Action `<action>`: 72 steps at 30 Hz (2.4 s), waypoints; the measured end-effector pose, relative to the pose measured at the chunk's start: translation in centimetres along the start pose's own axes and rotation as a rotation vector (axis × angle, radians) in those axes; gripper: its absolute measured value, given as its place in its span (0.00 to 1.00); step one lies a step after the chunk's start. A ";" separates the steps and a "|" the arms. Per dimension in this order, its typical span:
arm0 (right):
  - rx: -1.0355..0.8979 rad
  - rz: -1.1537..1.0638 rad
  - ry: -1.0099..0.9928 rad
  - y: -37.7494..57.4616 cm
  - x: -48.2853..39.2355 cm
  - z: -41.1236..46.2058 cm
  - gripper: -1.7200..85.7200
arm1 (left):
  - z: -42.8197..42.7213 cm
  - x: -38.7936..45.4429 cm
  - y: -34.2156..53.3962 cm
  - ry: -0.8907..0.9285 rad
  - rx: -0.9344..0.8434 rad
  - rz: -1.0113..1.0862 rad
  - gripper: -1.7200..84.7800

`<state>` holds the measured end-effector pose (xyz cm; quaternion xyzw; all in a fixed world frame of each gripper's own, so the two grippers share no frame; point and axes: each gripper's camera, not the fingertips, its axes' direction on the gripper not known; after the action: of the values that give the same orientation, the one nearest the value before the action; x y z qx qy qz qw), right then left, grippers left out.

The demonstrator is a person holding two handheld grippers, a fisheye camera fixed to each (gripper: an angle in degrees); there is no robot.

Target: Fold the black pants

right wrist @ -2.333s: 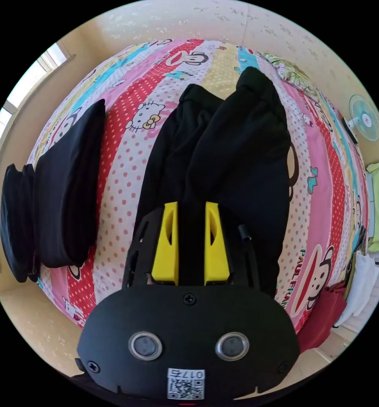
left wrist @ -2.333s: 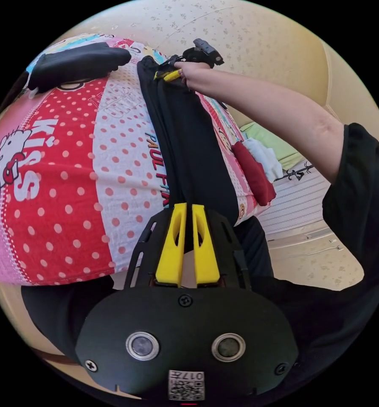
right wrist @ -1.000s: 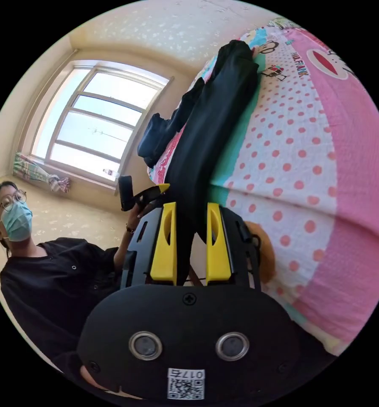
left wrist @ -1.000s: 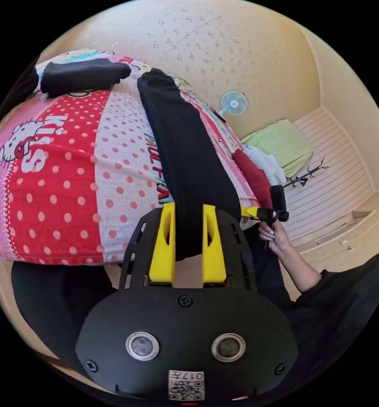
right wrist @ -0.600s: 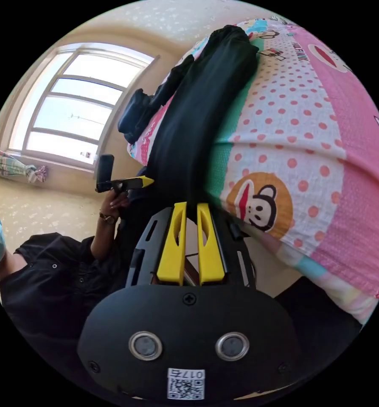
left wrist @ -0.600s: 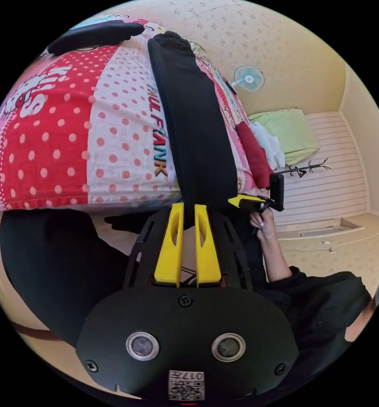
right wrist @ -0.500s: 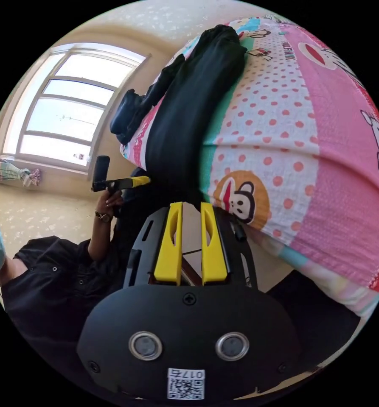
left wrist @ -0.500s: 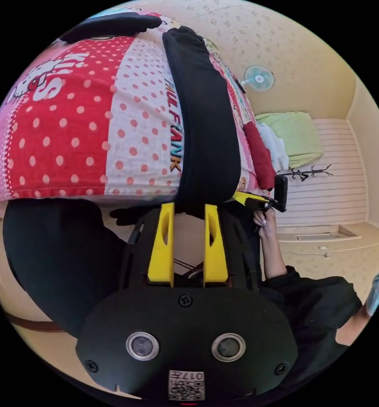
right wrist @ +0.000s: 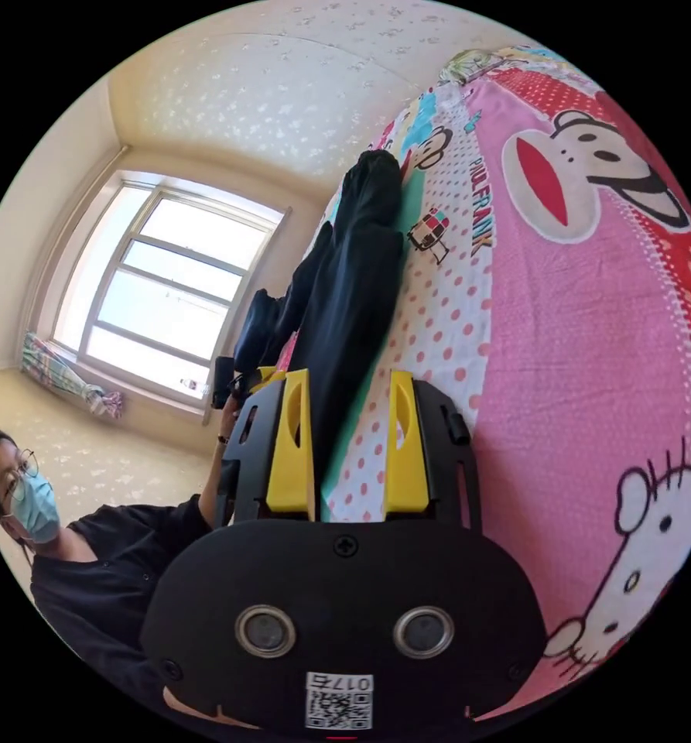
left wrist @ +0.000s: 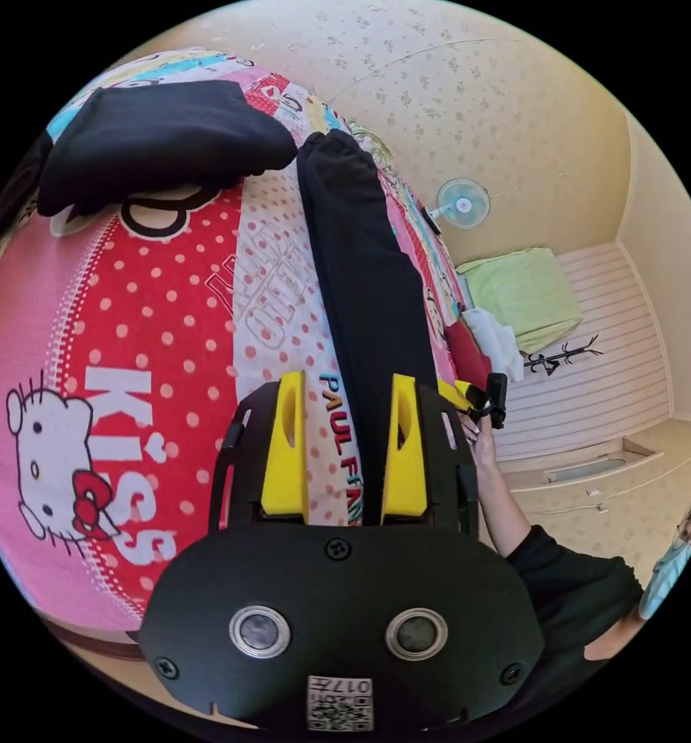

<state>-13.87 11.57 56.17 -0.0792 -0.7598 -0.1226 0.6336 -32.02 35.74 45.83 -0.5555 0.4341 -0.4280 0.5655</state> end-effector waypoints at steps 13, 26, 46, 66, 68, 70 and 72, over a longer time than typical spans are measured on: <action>-0.148 -0.158 -0.045 3.2 -6.3 4.6 0.19 | 5.3 2.9 12.1 0.115 -0.015 0.085 0.18; -0.242 -0.135 -0.049 11.7 -10.5 4.2 0.09 | 9.4 0.9 25.2 0.202 -0.140 0.015 0.09; -0.003 -0.874 -0.156 16.5 -54.0 -16.4 0.03 | -13.6 30.9 42.7 0.576 0.198 0.835 0.07; 0.163 -0.752 -0.045 -9.5 -59.8 -24.0 0.02 | -10.0 36.8 17.9 0.597 0.357 0.634 0.07; 0.189 -0.713 0.076 -13.7 -56.2 -22.2 0.02 | -7.8 35.5 14.1 0.511 0.351 0.596 0.07; 0.202 -0.655 0.161 -15.7 -53.2 -20.4 0.02 | -4.3 33.2 10.5 0.409 0.323 0.543 0.07; 0.184 -0.577 0.219 -17.0 -49.6 -18.4 0.03 | -1.2 30.7 8.8 0.329 0.279 0.484 0.07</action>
<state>7.90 -8.25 9.07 0.2110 -0.6861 -0.2357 0.6552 -25.34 5.93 36.55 -0.2766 0.5764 -0.4205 0.6438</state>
